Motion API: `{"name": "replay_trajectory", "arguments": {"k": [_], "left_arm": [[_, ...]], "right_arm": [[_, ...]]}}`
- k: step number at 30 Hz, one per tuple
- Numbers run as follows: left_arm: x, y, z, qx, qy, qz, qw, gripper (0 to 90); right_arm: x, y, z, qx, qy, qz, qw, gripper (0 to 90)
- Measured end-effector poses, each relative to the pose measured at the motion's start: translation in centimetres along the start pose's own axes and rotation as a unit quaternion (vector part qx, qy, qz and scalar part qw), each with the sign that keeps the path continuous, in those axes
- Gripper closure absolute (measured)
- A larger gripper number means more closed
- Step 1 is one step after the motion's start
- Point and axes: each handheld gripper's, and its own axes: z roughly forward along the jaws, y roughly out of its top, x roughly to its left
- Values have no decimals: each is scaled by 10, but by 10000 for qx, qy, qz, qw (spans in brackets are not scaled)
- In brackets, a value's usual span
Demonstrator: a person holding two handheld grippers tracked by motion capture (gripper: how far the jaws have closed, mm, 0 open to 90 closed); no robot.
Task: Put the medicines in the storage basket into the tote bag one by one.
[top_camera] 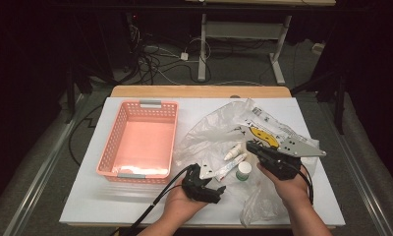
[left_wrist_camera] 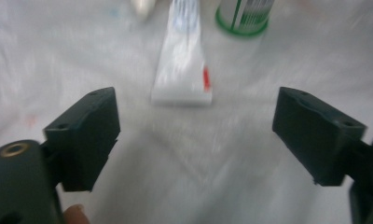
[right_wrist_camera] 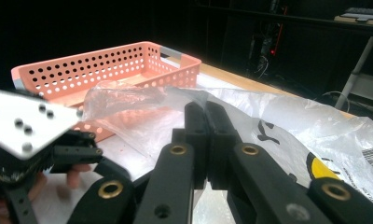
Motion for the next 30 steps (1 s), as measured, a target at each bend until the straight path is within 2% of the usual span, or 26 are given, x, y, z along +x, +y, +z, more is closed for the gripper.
{"name": "replay_trajectory", "arguments": {"k": [2,3,5,7,10,11,12,13,14,19,21,23,25,27,30], "left_arm": [[0,-3,2,171,-4,-41,9998,145],[-1,-3,1,149,-19,-12,9999,164],[-5,-6,-1,61,-44,46,10000,326],[-6,-7,-2,10,0,-103,9999,445],[-2,-8,-3,-56,14,-342,9994,691],[-2,-8,-2,-60,14,-340,9994,746],[-3,-8,-2,-49,-46,-264,9996,805],[-4,-8,-2,-34,-21,-189,9998,872],[-5,-8,-2,-42,14,-152,9999,884],[-2,-10,-5,-146,-121,-243,9995,889],[1,-13,-10,-447,-180,-342,9983,890],[2,-15,-14,-637,-247,-369,9970,890],[5,-13,-19,-830,-158,-281,9960,890],[10,-11,-25,-1022,-202,-427,9936,890],[10,-7,-35,-1314,-143,-333,9907,890]], "right_arm": [[0,0,0,8,5,0,10000,899],[0,0,0,9,5,5,10000,899],[0,0,1,4,7,-2,10000,899],[1,-1,1,18,15,-28,10000,899],[1,-1,1,36,17,-6,10000,899],[1,-2,2,38,12,6,10000,899],[1,-2,2,51,-2,11,10000,899],[1,-2,2,59,5,12,10000,899],[1,-2,2,62,2,17,10000,899],[2,-2,1,46,-14,28,10000,899],[2,-1,0,37,-37,46,10000,900],[1,0,0,-10,-37,50,10000,900],[0,0,1,-10,-35,61,10000,900],[0,0,3,1,-2,58,10000,900],[1,0,4,-12,6,70,10000,900]]}}
